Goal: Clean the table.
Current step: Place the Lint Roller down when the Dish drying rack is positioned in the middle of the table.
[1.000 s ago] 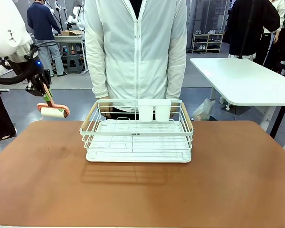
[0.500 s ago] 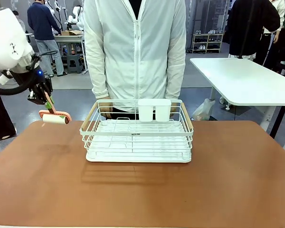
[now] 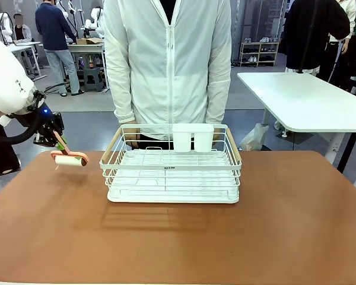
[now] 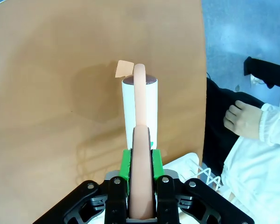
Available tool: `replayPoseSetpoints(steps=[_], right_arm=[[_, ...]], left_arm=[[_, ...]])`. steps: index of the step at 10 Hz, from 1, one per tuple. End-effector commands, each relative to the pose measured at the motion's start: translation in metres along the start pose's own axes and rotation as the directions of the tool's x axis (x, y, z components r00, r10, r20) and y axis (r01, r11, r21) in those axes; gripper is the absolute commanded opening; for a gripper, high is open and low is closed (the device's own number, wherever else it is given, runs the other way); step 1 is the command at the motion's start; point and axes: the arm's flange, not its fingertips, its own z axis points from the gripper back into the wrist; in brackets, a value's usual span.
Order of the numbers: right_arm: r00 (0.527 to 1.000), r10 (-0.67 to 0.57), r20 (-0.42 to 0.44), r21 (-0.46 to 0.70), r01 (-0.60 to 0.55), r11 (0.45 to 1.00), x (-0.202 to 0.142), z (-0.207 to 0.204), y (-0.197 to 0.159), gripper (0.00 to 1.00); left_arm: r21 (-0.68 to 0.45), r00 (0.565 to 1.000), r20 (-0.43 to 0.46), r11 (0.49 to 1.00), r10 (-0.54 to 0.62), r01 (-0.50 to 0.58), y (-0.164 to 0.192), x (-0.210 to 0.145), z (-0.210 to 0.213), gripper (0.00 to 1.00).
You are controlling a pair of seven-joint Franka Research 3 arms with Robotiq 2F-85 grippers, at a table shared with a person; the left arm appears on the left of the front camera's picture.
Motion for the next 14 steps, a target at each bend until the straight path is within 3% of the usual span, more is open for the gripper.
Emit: replayPoseSetpoints(steps=[1,5,8,14], right_arm=[[1.0,0.0,0.001,0.014,0.0,1.0,-0.001,0.001,0.002,1.0],[1.0,0.0,0.001,0.014,0.0,1.0,-0.001,0.001,0.002,1.0],[1.0,0.0,0.001,0.014,0.0,1.0,-0.001,0.001,0.002,1.0],[1.0,0.0,0.001,0.014,0.0,1.0,-0.001,0.001,0.002,1.0]], left_arm=[[-0.036,1.0,-0.004,0.999,-0.021,0.021,0.012,0.001,-0.009,0.21],[-0.026,1.0,0.006,1.0,-0.006,0.006,0.017,-0.004,-0.018,0.21],[-0.013,1.0,0.013,1.0,0.02,-0.02,-0.006,0.024,-0.011,0.23],[0.011,1.0,0.022,1.0,0.021,-0.022,-0.012,0.035,0.0,0.77]])
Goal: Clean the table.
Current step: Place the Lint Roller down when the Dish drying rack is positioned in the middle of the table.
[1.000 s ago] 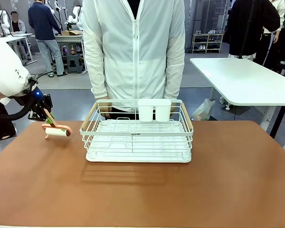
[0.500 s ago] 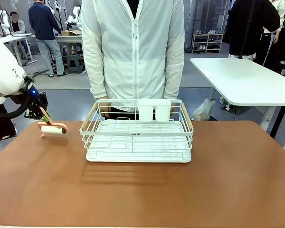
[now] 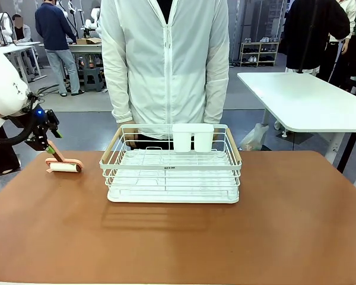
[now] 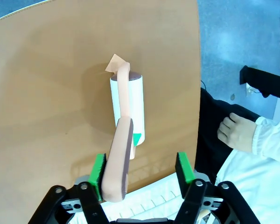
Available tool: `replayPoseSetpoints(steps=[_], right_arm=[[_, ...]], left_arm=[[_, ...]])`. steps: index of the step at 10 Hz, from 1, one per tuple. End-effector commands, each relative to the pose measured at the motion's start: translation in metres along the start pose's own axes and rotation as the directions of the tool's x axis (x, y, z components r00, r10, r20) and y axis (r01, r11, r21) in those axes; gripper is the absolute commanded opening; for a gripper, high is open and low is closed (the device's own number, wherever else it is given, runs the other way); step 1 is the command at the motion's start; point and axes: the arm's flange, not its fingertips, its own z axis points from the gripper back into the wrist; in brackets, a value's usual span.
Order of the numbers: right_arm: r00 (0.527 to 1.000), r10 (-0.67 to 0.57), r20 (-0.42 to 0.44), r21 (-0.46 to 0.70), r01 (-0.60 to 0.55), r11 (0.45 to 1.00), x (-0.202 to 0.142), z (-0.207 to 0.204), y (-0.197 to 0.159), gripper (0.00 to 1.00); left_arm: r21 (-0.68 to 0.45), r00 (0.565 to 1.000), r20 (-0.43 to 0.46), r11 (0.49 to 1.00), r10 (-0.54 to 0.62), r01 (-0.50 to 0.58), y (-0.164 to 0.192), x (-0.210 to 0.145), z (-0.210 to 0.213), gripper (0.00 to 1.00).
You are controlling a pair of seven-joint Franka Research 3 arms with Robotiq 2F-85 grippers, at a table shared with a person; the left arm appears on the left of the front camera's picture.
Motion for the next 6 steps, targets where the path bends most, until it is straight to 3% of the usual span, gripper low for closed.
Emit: replayPoseSetpoints(steps=[1,3,6], right_arm=[[1.0,0.0,0.001,0.014,0.0,1.0,-0.001,0.001,0.002,1.0],[1.0,0.0,0.001,0.014,0.0,1.0,-0.001,0.001,0.002,1.0],[1.0,0.0,0.001,0.014,0.0,1.0,-0.001,0.001,0.002,1.0]], left_arm=[[0.042,1.0,-0.001,0.999,-0.016,0.016,-0.005,0.004,0.016,0.87],[0.108,0.999,0.026,0.994,-0.027,0.024,0.001,0.001,0.035,1.0],[0.247,1.0,0.009,0.969,0.002,-0.005,-0.005,-0.008,0.078,1.0]])
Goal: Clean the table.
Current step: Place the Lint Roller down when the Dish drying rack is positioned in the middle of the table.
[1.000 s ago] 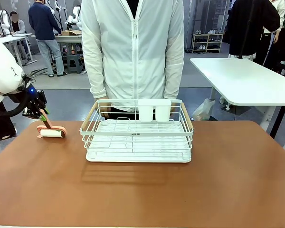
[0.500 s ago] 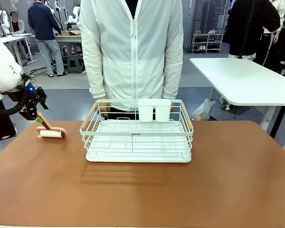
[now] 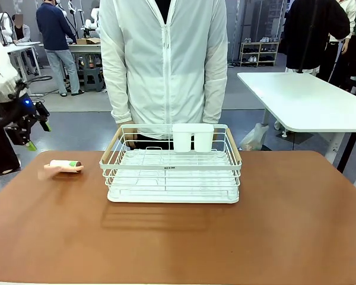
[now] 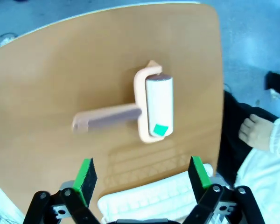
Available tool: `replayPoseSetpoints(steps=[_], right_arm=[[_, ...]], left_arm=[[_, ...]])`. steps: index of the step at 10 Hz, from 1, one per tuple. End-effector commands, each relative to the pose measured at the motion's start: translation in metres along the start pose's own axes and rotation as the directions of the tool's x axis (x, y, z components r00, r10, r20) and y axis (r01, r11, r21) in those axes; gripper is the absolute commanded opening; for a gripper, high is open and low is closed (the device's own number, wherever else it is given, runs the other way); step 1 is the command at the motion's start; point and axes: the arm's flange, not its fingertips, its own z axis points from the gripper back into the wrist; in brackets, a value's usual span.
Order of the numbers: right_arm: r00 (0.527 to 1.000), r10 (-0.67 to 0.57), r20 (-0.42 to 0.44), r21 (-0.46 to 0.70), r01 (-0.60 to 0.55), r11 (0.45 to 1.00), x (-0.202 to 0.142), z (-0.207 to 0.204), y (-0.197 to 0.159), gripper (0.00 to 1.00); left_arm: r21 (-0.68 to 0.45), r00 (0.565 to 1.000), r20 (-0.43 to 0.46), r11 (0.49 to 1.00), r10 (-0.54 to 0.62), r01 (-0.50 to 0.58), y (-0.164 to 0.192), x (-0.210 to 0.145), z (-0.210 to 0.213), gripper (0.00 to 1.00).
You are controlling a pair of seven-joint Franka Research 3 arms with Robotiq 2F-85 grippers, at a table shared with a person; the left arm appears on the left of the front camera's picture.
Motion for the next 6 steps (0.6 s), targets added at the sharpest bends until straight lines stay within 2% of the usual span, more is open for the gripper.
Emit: replayPoseSetpoints(steps=[1,3,6], right_arm=[[1.0,0.0,0.001,0.014,0.0,1.0,-0.001,0.001,0.002,1.0],[1.0,0.0,0.001,0.014,0.0,1.0,-0.001,0.001,0.002,1.0],[1.0,0.0,0.001,0.014,0.0,1.0,-0.001,0.001,0.002,1.0]], left_arm=[[0.11,1.0,-0.009,0.994,0.021,-0.02,-0.006,-0.012,0.037,1.0],[0.142,0.999,0.002,0.988,0.053,-0.053,-0.01,-0.013,0.048,1.0],[0.103,0.999,-0.02,0.994,0.026,-0.024,-0.003,-0.014,0.045,1.0]])
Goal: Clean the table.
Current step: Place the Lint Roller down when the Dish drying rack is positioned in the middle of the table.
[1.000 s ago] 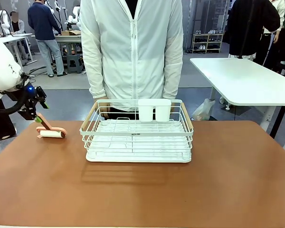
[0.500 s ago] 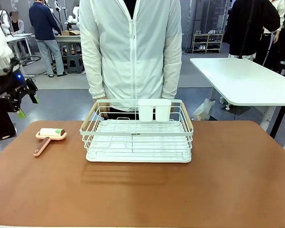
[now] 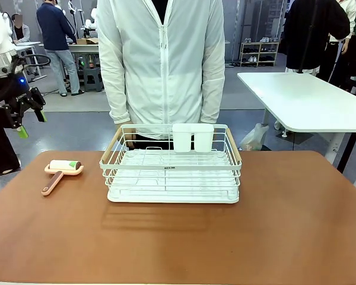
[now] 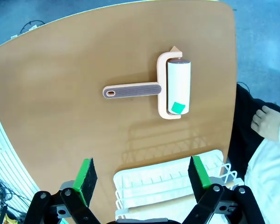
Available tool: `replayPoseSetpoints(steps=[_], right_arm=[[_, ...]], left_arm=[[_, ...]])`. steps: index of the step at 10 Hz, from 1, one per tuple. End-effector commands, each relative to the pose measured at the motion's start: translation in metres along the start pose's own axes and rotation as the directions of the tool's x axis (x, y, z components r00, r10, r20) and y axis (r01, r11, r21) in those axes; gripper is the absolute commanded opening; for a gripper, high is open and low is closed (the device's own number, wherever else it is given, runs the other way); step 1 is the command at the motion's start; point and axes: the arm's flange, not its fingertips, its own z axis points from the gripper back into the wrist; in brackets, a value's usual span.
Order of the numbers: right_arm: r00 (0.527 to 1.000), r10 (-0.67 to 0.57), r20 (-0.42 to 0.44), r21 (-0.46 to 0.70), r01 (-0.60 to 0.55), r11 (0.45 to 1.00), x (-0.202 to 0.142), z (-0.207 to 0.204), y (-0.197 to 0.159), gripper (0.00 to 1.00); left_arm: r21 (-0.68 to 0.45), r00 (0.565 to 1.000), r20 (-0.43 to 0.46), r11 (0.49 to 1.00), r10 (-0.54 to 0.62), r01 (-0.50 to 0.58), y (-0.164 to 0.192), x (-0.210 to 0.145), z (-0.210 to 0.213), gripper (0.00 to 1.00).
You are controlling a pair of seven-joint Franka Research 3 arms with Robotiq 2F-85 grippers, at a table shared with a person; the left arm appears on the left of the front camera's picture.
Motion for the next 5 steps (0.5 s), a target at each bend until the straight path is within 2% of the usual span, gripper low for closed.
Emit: replayPoseSetpoints(steps=[1,5], right_arm=[[1.0,0.0,0.001,0.014,0.0,1.0,-0.0007,0.0008,0.0024,1.0],[1.0,0.0,0.001,0.014,0.0,1.0,-0.0007,0.0008,0.0024,1.0]], left_arm=[[-0.011,1.0,0.003,1.0,0.0,0.0,0.003,0.0009,-0.0032,1.0],[-0.011,1.0,0.003,1.0,0.0,0.0,0.003,0.0009,-0.0032,1.0]])
